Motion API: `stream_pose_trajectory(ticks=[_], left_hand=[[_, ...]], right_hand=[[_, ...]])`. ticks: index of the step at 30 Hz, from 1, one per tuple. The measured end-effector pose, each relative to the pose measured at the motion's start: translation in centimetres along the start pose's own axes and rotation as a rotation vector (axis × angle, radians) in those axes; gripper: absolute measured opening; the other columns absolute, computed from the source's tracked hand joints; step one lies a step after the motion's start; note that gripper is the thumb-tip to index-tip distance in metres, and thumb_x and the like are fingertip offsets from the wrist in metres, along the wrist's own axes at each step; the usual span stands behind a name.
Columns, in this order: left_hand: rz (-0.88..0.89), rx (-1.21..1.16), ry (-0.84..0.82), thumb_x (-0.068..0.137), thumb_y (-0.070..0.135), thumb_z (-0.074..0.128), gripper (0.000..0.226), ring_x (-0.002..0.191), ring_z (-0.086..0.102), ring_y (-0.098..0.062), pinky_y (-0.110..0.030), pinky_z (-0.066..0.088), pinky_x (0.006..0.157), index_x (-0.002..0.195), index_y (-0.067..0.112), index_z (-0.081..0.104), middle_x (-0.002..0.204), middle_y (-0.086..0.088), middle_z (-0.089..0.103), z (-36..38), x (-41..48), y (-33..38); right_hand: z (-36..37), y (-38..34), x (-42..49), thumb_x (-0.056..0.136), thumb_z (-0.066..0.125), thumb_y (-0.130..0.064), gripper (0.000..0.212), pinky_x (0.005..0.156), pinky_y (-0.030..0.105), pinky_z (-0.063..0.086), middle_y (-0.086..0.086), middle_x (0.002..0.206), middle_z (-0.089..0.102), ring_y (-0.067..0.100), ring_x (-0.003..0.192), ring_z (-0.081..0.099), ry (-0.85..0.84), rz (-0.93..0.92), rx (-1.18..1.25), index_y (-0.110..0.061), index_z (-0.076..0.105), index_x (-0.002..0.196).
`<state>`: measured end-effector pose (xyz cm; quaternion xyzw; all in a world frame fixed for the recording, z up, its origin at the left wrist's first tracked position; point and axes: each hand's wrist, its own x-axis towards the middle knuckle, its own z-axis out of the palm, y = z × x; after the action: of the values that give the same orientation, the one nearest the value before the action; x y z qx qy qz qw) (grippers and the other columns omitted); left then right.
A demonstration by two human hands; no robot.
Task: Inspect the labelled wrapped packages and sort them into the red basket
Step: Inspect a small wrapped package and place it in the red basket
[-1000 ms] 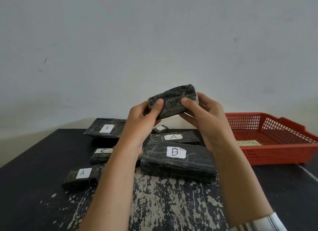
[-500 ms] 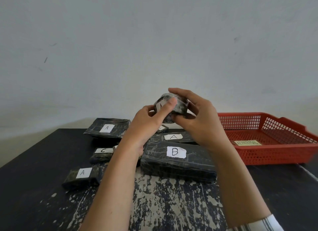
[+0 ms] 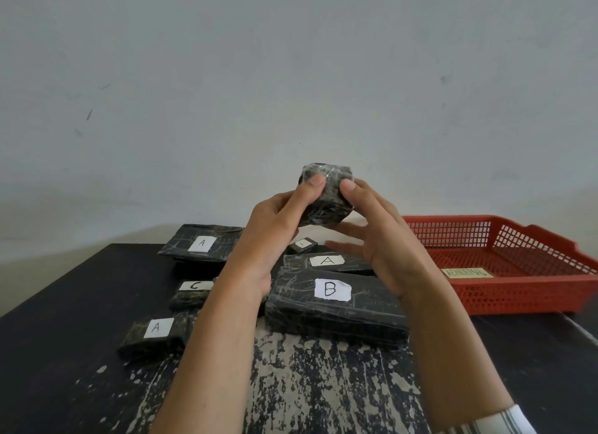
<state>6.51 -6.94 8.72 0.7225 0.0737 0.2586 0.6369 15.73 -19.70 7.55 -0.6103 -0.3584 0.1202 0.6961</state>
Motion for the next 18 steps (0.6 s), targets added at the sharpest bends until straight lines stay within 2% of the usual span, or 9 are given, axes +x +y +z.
stream_pose_trajectory(ticks=[1,3,5,8,9,12,16,18], left_hand=[[0.000,0.010,-0.020,0.061,0.079,0.063,0.065,0.100,0.073,-0.002,-0.031,0.050,0.098,0.102,0.032,0.079,0.101,0.013,0.080,-0.05,-0.03,0.03],[0.000,0.036,-0.057,0.064,0.084,0.065,0.063,0.107,0.072,-0.009,-0.037,0.050,0.106,0.098,0.033,0.080,0.103,0.011,0.080,-0.26,-0.02,-0.06],[-0.004,0.037,-0.075,0.064,0.092,0.062,0.070,0.114,0.069,-0.012,-0.041,0.047,0.112,0.100,0.035,0.078,0.105,0.010,0.079,-0.33,0.04,-0.24],[0.003,0.048,-0.069,0.038,0.106,0.056,0.098,0.119,0.066,-0.026,-0.047,0.047,0.112,0.102,0.035,0.078,0.115,-0.003,0.077,-0.15,0.20,-0.56],[0.011,0.065,-0.068,0.038,0.106,0.055,0.103,0.122,0.064,-0.029,-0.049,0.046,0.112,0.106,0.032,0.077,0.120,-0.008,0.074,-0.07,0.26,-0.67],[0.020,0.091,-0.042,0.054,0.097,0.056,0.088,0.122,0.064,-0.023,-0.046,0.046,0.113,0.113,0.034,0.076,0.122,-0.007,0.074,0.02,0.31,-0.76],[0.020,0.087,-0.027,0.059,0.088,0.061,0.080,0.115,0.067,-0.009,-0.042,0.046,0.111,0.114,0.032,0.076,0.112,0.011,0.078,-0.28,0.60,-0.92],[0.022,0.082,-0.035,0.061,0.084,0.065,0.079,0.112,0.068,-0.002,-0.040,0.046,0.112,0.117,0.029,0.075,0.110,0.014,0.078,-0.36,0.61,-0.92]], right_hand=[[0.01,-0.06,0.00,0.097,0.065,-0.050,0.017,0.104,0.051,0.056,-0.011,0.115,0.078,0.020,0.114,0.073,0.009,-0.008,0.022,-0.046,0.075,0.111],[-0.09,-0.13,-0.03,0.098,0.066,-0.040,0.012,0.106,0.047,0.056,-0.008,0.108,0.080,0.019,0.110,0.075,0.036,-0.024,0.041,-0.039,0.077,0.104],[-0.25,-0.19,-0.07,0.091,0.070,-0.043,0.025,0.106,0.043,0.056,-0.001,0.112,0.079,0.019,0.112,0.074,0.046,-0.039,0.028,-0.030,0.074,0.113],[-0.24,-0.23,-0.02,0.082,0.065,-0.045,0.043,0.106,0.042,0.056,0.002,0.114,0.078,0.019,0.114,0.072,0.052,-0.044,-0.007,-0.025,0.072,0.120],[-0.20,-0.22,0.01,0.081,0.065,-0.045,0.045,0.106,0.042,0.056,0.002,0.114,0.078,0.018,0.115,0.072,0.051,-0.044,-0.014,-0.024,0.071,0.120],[-0.23,-0.19,0.11,0.081,0.064,-0.045,0.047,0.106,0.042,0.055,0.001,0.116,0.077,0.017,0.116,0.071,0.051,-0.042,-0.030,-0.024,0.071,0.122],[-0.24,-0.15,0.08,0.083,0.066,-0.049,0.047,0.107,0.042,0.055,-0.002,0.118,0.077,0.016,0.117,0.071,0.038,-0.017,-0.025,-0.026,0.070,0.124],[-0.15,-0.15,0.06,0.090,0.069,-0.051,0.041,0.107,0.044,0.055,0.000,0.118,0.076,0.018,0.117,0.071,0.054,-0.003,-0.008,-0.023,0.071,0.121]])
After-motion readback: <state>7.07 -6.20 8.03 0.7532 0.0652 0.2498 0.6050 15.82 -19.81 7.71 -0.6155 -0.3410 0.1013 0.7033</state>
